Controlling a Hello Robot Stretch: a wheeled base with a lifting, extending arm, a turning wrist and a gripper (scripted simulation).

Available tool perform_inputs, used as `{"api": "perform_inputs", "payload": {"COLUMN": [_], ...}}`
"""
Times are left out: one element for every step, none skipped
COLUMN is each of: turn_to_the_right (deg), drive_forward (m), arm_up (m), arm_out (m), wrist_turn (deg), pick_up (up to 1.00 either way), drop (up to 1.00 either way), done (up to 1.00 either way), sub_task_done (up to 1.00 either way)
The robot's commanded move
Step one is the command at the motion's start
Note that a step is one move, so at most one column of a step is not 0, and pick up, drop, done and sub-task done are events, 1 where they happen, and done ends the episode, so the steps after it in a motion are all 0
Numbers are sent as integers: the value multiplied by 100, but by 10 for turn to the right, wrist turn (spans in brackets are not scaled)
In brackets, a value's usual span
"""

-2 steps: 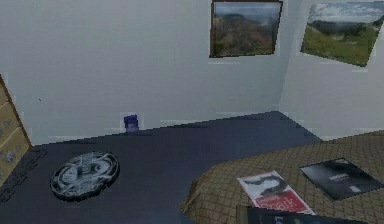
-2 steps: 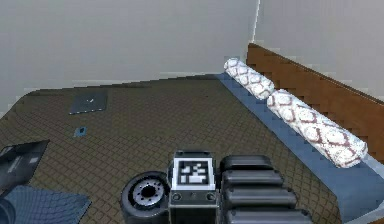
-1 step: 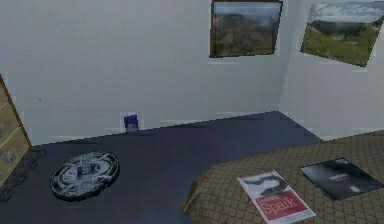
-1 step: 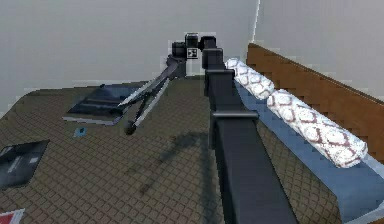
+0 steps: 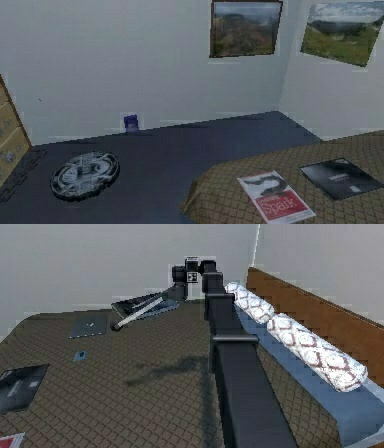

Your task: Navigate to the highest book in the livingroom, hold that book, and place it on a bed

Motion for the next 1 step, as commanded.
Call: {"api": "perform_inputs", "payload": {"turn_to_the_right": [0], "drive_forward": [0], "arm_up": [0], "arm_out": [0], "wrist_turn": [450], "pick_up": [0], "drop": [0], "done": [0], "sub_task_done": [0]}}
